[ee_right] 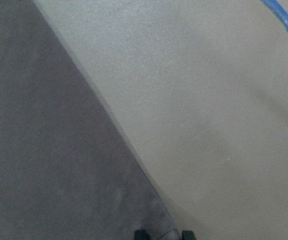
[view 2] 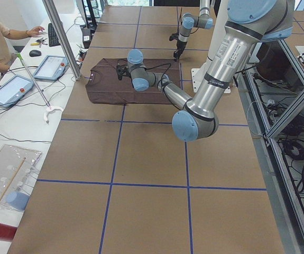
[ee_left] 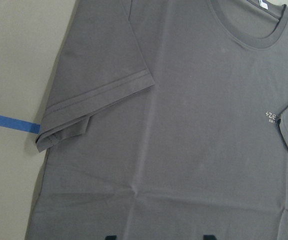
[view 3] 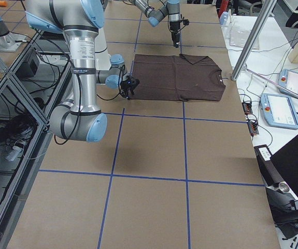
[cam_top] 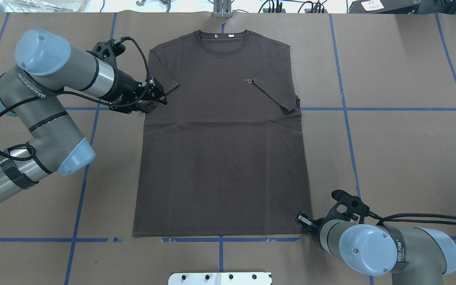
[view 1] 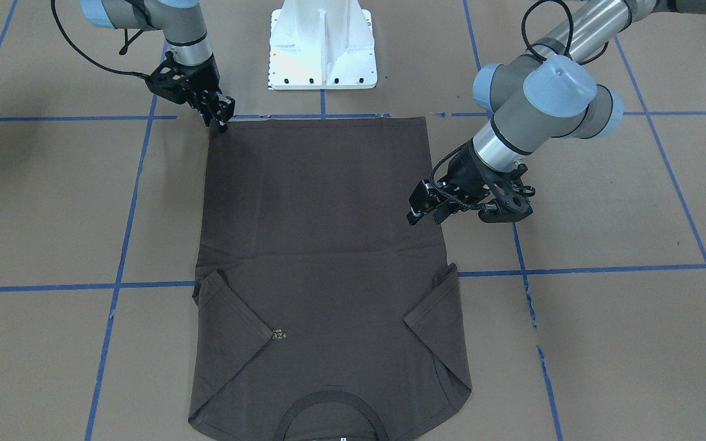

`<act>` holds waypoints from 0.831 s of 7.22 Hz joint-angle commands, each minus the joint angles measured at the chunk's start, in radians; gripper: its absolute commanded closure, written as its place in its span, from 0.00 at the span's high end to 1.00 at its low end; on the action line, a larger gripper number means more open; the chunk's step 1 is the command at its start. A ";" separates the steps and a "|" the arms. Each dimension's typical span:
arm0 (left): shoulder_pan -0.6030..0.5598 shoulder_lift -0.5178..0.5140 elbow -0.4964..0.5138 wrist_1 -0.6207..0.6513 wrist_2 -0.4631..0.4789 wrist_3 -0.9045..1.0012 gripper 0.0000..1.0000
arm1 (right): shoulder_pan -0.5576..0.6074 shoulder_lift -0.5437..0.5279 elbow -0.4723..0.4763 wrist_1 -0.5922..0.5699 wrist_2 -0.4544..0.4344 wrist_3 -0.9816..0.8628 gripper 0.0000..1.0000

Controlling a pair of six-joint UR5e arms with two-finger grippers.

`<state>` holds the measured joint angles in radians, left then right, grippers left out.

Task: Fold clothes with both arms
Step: 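Move both grippers to the shirt hem corners nearest the robot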

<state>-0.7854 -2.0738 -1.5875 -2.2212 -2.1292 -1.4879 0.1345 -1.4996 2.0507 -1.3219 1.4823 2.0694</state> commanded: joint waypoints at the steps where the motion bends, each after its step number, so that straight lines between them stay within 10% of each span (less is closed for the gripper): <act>1: 0.000 -0.003 0.011 0.000 0.000 -0.003 0.65 | -0.003 -0.002 0.003 0.001 0.007 0.000 0.00; 3: 0.035 0.017 -0.068 0.012 0.103 -0.099 0.69 | 0.002 -0.005 0.083 0.001 0.036 -0.003 0.00; 6: 0.478 0.216 -0.317 0.241 0.549 -0.335 0.68 | 0.020 -0.007 0.114 0.001 0.058 -0.003 0.00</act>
<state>-0.4947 -1.9169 -1.8285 -2.1044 -1.7725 -1.7238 0.1505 -1.5053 2.1582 -1.3208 1.5325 2.0663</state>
